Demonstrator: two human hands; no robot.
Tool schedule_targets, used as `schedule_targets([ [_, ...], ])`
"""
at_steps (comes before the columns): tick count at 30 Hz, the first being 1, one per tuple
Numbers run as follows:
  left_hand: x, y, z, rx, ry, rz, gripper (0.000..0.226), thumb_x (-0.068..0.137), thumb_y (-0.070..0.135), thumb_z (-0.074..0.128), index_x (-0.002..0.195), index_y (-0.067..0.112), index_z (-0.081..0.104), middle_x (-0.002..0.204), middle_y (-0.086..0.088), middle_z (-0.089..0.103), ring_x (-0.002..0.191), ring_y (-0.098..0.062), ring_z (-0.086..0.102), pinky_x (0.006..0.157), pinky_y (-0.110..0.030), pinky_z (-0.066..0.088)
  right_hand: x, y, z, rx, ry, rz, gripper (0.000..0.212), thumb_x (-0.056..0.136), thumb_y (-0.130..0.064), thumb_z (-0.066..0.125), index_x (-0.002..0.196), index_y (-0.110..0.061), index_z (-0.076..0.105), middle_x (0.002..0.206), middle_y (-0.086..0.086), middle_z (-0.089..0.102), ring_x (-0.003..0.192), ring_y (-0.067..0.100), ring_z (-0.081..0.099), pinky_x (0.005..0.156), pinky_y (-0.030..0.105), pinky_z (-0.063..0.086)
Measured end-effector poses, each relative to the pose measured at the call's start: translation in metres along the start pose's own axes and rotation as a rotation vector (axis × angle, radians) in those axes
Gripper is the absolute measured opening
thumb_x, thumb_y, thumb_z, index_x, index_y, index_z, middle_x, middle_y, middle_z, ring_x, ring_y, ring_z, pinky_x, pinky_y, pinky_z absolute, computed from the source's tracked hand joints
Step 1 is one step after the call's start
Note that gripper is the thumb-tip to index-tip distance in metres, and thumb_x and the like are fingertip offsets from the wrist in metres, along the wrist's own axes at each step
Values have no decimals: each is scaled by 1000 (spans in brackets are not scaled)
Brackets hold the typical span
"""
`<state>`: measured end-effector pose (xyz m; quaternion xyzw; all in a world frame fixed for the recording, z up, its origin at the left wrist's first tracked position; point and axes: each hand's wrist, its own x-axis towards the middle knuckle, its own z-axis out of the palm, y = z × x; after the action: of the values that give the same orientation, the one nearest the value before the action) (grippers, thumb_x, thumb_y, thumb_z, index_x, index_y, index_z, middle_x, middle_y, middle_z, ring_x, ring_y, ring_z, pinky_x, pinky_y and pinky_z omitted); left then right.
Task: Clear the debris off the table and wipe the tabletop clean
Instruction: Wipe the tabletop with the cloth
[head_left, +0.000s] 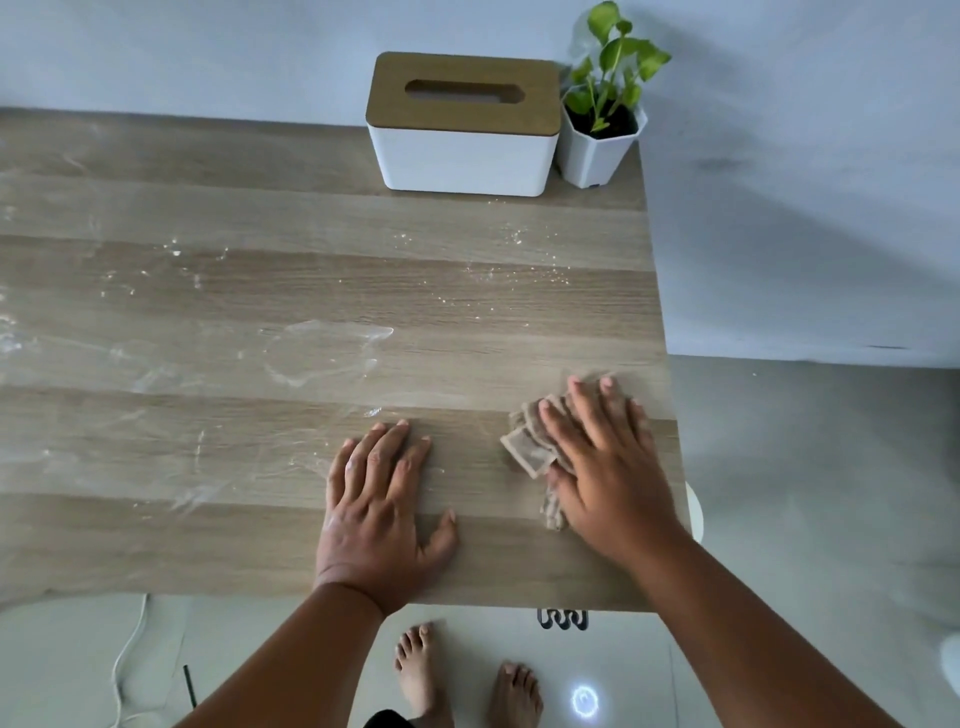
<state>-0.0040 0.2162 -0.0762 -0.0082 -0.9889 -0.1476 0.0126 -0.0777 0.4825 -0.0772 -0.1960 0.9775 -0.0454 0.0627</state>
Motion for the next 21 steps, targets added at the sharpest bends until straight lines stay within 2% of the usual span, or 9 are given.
schedule_targets([
  [4, 0, 0, 1, 3, 11, 6, 81, 75, 57, 63, 144, 15, 56, 156, -8, 46, 150, -32, 36, 125, -55, 22, 38, -14, -8, 25, 12, 263, 68, 97, -57, 28, 160, -32, 33, 173, 11, 16, 158, 46, 4, 126, 65, 8],
  [6, 0, 0, 0, 1, 9, 3, 81, 75, 57, 63, 144, 15, 56, 156, -8, 46, 150, -31, 36, 125, -55, 22, 55, -35, -8, 33, 16, 316, 68, 98, -60, 19, 160, -35, 29, 173, 12, 13, 157, 48, 1, 125, 67, 5],
  [9, 0, 1, -1, 8, 2, 4, 81, 76, 57, 61, 145, 15, 55, 157, -8, 46, 151, -31, 35, 125, -55, 21, 56, -58, -3, 40, 29, 233, 64, 102, -62, 19, 160, -35, 29, 173, 12, 13, 157, 48, 0, 124, 68, 7],
  [13, 0, 0, -2, -6, 4, 13, 77, 78, 52, 58, 145, 13, 56, 156, -9, 47, 150, -32, 37, 123, -57, 24, 10, -58, 10, 10, 42, -27, 64, 100, -57, 40, 159, -34, 34, 173, 9, 18, 159, 45, 4, 123, 67, 15],
  [15, 0, 0, -2, -8, 12, 15, 76, 78, 51, 58, 144, 13, 57, 155, -10, 48, 150, -32, 37, 123, -57, 25, -14, -37, 13, -3, 78, -74, 68, 97, -56, 48, 160, -34, 34, 173, 6, 20, 160, 41, 6, 122, 69, 16],
  [18, 0, 0, 0, -6, 22, 19, 75, 78, 51, 59, 143, 12, 58, 155, -9, 48, 150, -32, 37, 123, -57, 25, -25, -7, 9, -61, 90, -1, 72, 96, -58, 45, 161, -30, 34, 174, 9, 16, 160, 39, 7, 122, 69, 15],
  [21, 0, -1, 0, -3, 22, 12, 74, 80, 52, 59, 143, 13, 57, 156, -9, 47, 150, -32, 37, 124, -56, 23, -4, -14, 2, -27, 80, 144, 72, 96, -57, 41, 160, -23, 37, 172, 15, 19, 159, 44, 9, 125, 65, 14],
])
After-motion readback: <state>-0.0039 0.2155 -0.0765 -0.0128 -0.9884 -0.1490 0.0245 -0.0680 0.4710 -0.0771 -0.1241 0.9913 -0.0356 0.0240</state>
